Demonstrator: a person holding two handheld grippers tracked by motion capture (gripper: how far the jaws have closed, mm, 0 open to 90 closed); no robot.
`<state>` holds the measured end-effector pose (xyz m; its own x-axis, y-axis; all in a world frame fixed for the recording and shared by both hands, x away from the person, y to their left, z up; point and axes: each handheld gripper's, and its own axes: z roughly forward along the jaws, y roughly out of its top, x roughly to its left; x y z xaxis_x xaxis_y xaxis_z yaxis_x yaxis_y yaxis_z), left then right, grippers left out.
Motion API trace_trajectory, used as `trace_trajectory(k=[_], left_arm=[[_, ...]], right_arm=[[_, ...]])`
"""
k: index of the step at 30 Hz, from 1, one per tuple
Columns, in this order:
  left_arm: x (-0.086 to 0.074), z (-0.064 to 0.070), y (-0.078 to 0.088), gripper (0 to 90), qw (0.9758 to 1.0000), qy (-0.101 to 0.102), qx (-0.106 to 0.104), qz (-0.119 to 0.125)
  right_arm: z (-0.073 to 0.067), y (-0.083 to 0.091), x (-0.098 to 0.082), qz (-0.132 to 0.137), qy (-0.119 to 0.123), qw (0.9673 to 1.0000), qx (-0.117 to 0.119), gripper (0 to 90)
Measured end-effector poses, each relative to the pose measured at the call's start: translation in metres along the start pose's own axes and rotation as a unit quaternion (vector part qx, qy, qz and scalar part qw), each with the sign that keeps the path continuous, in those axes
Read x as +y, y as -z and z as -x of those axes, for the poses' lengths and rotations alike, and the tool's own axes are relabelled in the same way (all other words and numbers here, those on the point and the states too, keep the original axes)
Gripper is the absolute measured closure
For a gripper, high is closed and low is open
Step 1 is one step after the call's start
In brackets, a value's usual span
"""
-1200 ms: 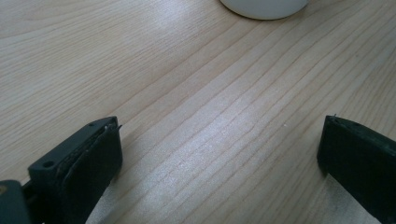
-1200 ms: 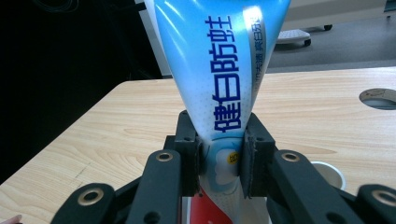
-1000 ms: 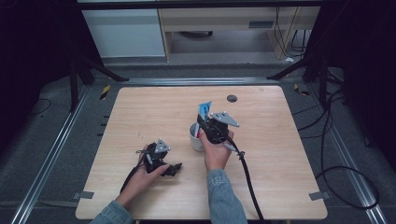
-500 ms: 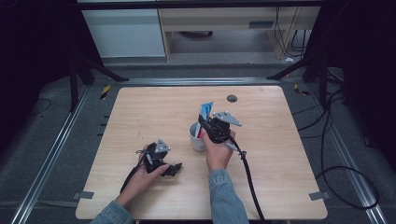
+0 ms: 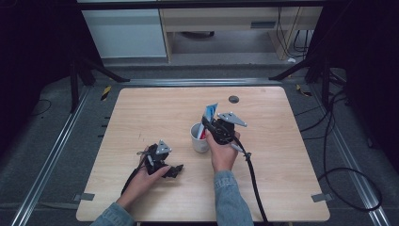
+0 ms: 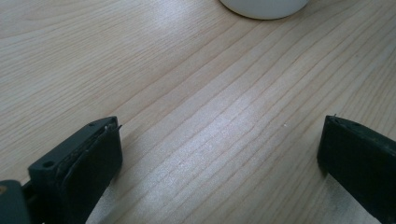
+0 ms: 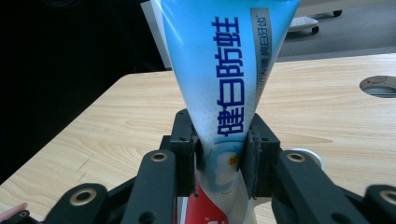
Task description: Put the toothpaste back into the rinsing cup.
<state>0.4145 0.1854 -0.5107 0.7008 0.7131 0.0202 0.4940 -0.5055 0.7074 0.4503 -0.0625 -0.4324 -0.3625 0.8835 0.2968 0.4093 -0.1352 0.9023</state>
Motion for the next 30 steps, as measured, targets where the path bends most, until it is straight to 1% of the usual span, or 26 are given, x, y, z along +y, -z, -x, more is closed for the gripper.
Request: trace_trajectory(k=[9, 10, 11, 14, 15, 16, 19, 21, 25, 30], left_arm=[[0.0, 0.0, 0.0, 0.0, 1.0, 0.0, 0.0, 0.0], [0.0, 0.0, 0.0, 0.0, 1.0, 0.0, 0.0, 0.0], [0.0, 0.0, 0.0, 0.0, 1.0, 0.0, 0.0, 0.0], [0.0, 0.0, 0.0, 0.0, 1.0, 0.0, 0.0, 0.0], [0.0, 0.0, 0.0, 0.0, 1.0, 0.0, 0.001, 0.0], [0.0, 0.0, 0.0, 0.0, 1.0, 0.0, 0.001, 0.0], [0.0, 0.0, 0.0, 0.0, 1.0, 0.0, 0.001, 0.0], [0.0, 0.0, 0.0, 0.0, 1.0, 0.0, 0.001, 0.0], [0.0, 0.0, 0.0, 0.0, 1.0, 0.0, 0.001, 0.0], [0.0, 0.0, 0.0, 0.0, 1.0, 0.0, 0.001, 0.0]], right_arm=[[0.002, 0.002, 0.001, -0.003, 0.005, 1.0, -0.005, 64.5], [0.002, 0.002, 0.001, -0.003, 0.009, 0.9999, -0.008, 62.4], [0.002, 0.002, 0.001, -0.003, 0.009, 0.9999, -0.008, 62.4], [0.002, 0.002, 0.001, -0.006, 0.012, 0.9998, -0.015, 58.3], [0.002, 0.002, 0.001, -0.004, 0.015, 0.9998, -0.015, 58.0], [0.002, 0.004, 0.003, -0.003, 0.023, 0.9995, -0.021, 56.4], [0.001, 0.005, 0.005, -0.003, 0.025, 0.9994, -0.024, 54.0], [0.001, 0.006, 0.007, -0.003, 0.034, 0.999, -0.028, 51.2], [0.0, 0.009, 0.009, -0.003, 0.04, 0.9986, -0.033, 49.0], [0.0, 0.01, 0.012, -0.007, 0.056, 0.9976, -0.042, 45.3]])
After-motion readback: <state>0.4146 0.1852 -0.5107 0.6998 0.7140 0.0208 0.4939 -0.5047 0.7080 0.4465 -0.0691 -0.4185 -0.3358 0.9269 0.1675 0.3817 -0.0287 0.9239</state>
